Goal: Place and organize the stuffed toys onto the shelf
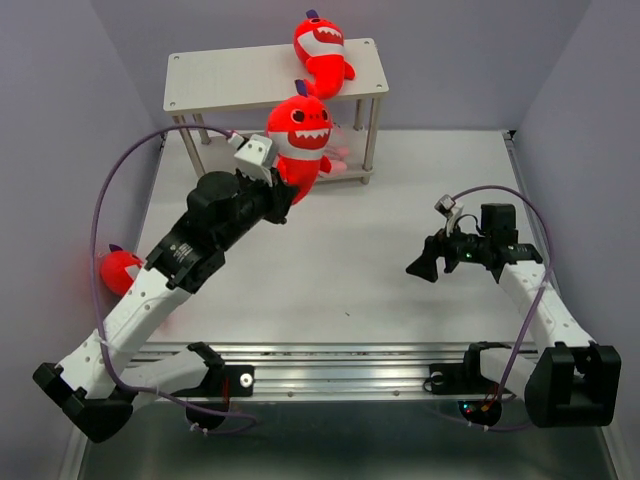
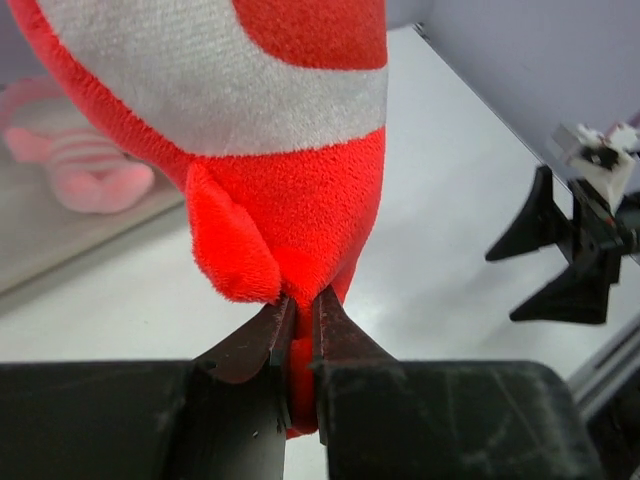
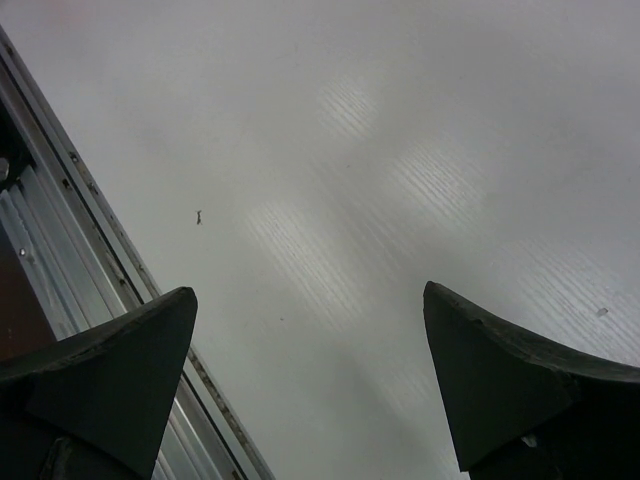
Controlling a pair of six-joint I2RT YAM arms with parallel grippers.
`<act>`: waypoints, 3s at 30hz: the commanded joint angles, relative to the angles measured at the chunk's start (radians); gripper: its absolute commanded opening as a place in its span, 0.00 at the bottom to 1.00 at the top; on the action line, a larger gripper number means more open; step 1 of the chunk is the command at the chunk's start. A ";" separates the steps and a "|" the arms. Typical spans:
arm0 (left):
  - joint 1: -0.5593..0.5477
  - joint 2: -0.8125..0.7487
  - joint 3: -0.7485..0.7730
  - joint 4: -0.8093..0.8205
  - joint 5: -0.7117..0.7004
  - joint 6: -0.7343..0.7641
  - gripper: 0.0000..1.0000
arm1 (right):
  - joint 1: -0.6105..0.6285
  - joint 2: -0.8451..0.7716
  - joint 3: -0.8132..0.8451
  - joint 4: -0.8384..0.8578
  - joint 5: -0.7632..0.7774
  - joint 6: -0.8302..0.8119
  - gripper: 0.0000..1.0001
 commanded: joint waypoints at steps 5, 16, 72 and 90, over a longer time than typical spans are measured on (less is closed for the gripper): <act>0.141 0.151 0.339 -0.041 -0.034 0.096 0.00 | -0.006 0.011 0.010 0.075 0.011 -0.051 1.00; 0.351 0.533 0.808 -0.116 -0.026 0.088 0.00 | -0.006 -0.024 0.001 0.071 0.012 -0.051 1.00; 0.444 0.809 1.020 -0.144 0.137 -0.145 0.18 | -0.025 -0.037 0.001 0.071 0.047 -0.065 1.00; 0.442 0.808 1.005 -0.133 0.155 -0.159 0.45 | -0.034 -0.041 0.001 0.071 0.048 -0.065 1.00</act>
